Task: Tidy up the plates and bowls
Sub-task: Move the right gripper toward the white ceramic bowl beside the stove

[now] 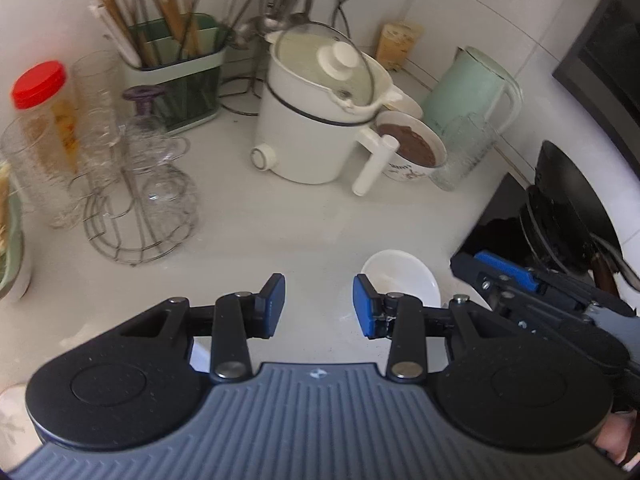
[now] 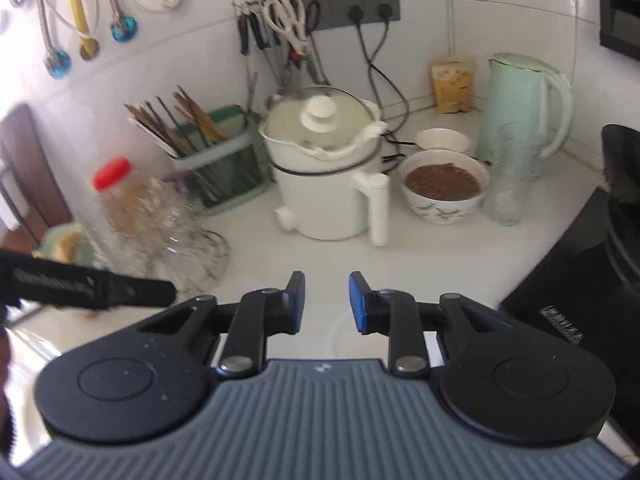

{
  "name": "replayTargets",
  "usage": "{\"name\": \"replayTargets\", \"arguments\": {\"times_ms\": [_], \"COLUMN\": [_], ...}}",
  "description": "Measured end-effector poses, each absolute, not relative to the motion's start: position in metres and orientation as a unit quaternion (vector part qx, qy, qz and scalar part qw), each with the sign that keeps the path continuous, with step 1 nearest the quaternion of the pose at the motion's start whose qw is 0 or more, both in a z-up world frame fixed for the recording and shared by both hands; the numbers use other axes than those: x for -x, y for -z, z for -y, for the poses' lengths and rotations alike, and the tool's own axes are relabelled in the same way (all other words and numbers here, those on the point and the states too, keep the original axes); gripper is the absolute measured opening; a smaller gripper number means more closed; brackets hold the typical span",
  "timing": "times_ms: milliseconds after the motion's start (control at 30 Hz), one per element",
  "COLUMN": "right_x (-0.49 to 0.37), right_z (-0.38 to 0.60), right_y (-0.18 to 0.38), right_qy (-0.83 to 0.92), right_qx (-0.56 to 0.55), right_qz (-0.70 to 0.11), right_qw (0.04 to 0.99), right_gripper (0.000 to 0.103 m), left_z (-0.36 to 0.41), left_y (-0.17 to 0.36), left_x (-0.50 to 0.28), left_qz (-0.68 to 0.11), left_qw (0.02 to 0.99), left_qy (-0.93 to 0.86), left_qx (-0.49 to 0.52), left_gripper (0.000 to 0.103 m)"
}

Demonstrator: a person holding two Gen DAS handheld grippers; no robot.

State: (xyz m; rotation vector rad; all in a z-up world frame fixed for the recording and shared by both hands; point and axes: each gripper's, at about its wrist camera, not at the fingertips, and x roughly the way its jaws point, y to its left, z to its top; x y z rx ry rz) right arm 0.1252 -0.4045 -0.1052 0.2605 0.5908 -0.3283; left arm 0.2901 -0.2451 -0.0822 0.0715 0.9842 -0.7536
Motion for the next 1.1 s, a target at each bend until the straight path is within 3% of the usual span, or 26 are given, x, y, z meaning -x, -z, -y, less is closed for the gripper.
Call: {"name": "replayTargets", "arguments": {"times_ms": [900, 1100], "right_x": [-0.153, -0.153], "right_z": [0.482, 0.494], "right_y": [0.177, 0.191], "right_qy": [0.191, 0.183], "right_qx": [-0.109, -0.156], "right_qz": [-0.326, -0.351], "right_qw": [0.919, 0.905], "right_gripper": [0.028, 0.027], "left_z": [0.375, 0.39], "left_y": [0.171, 0.2], "left_x": [-0.334, -0.333], "left_qz": [-0.526, -0.552], "left_qw": [0.764, 0.748], "left_qy": [0.366, 0.36], "left_qx": [-0.072, -0.081], "left_gripper": [0.044, 0.044]}}
